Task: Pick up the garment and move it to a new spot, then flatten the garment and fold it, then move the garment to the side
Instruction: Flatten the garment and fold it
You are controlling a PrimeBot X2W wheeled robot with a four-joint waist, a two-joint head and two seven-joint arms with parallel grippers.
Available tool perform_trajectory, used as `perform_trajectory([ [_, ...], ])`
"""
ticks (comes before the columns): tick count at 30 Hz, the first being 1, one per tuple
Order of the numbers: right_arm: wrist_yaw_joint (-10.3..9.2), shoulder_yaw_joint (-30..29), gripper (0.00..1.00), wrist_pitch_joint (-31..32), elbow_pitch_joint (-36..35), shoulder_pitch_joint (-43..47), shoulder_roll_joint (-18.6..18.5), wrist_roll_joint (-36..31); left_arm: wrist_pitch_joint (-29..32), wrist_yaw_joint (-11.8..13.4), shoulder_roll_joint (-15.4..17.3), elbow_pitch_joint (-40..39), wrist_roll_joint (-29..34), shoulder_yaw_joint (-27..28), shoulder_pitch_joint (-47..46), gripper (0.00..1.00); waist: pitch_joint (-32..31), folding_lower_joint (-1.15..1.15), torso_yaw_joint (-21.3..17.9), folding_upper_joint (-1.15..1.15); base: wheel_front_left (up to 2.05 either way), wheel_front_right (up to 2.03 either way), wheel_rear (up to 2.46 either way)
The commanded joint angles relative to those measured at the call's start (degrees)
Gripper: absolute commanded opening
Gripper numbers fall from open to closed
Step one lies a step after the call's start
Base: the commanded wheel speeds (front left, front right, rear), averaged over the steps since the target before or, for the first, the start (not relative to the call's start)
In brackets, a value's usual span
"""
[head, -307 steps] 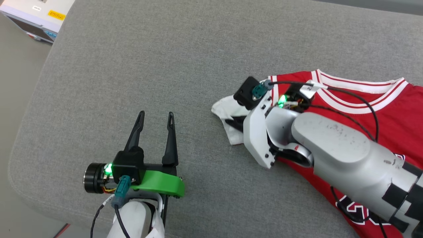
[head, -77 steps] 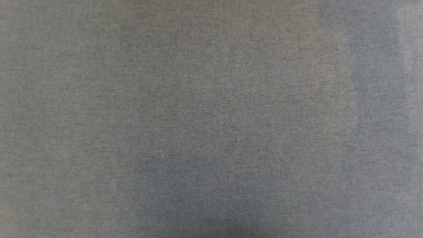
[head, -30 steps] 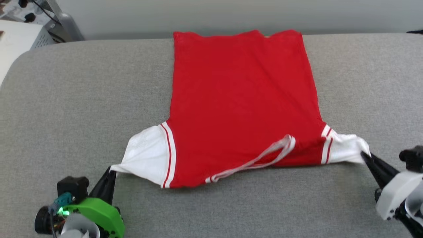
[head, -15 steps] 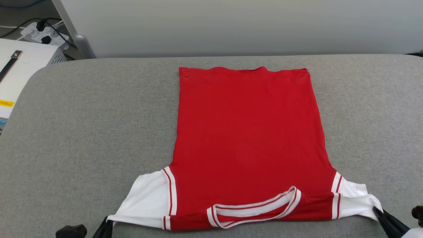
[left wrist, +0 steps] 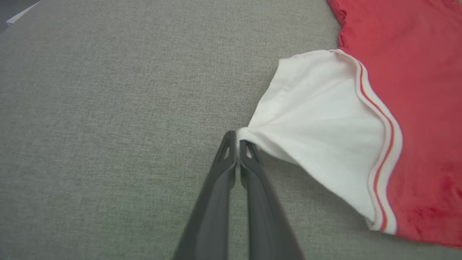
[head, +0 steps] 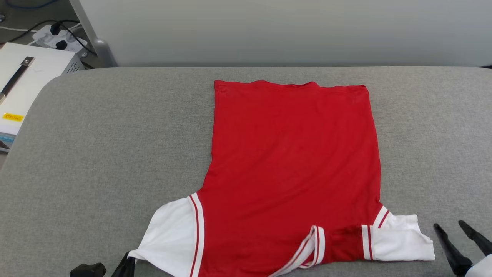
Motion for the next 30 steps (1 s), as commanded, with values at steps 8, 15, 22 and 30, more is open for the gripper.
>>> perform_trajectory([
  [8, -0.06, -9.93, 1.0, -0.85, -9.78, -3.43, -0.31, -4.59, -0.34, -0.4, -1.58, -1.91, 4.33, 2.23, -1.17, 0.0, 1.09, 0.0, 1.19, 0.0, 0.0, 0.0, 0.0],
  [15, -0.06, -14.79, 1.0, 8.21, -15.25, -17.66, -4.09, -7.08, -0.34, -0.25, -3.03, -7.72, 9.4, 3.41, -4.43, 0.0, 6.07, 0.0, 4.57, 0.0, 0.0, 0.0, 0.0],
  [22, -0.06, -8.61, 1.0, 42.21, -9.38, -40.36, -9.18, 1.04, -0.34, 0.34, -5.91, -15.07, 14.61, 3.58, -8.46, 0.0, 15.74, 0.0, 9.41, 0.0, 0.0, 0.0, 0.0],
  [30, -0.06, -3.92, 1.0, 66.34, -0.45, -57.47, -8.04, 1.88, -0.34, -1.24, -9.59, -18.09, 18.24, 2.74, -12.4, 0.0, 23.44, 0.0, 13.64, 0.0, 0.0, 0.0, 0.0],
])
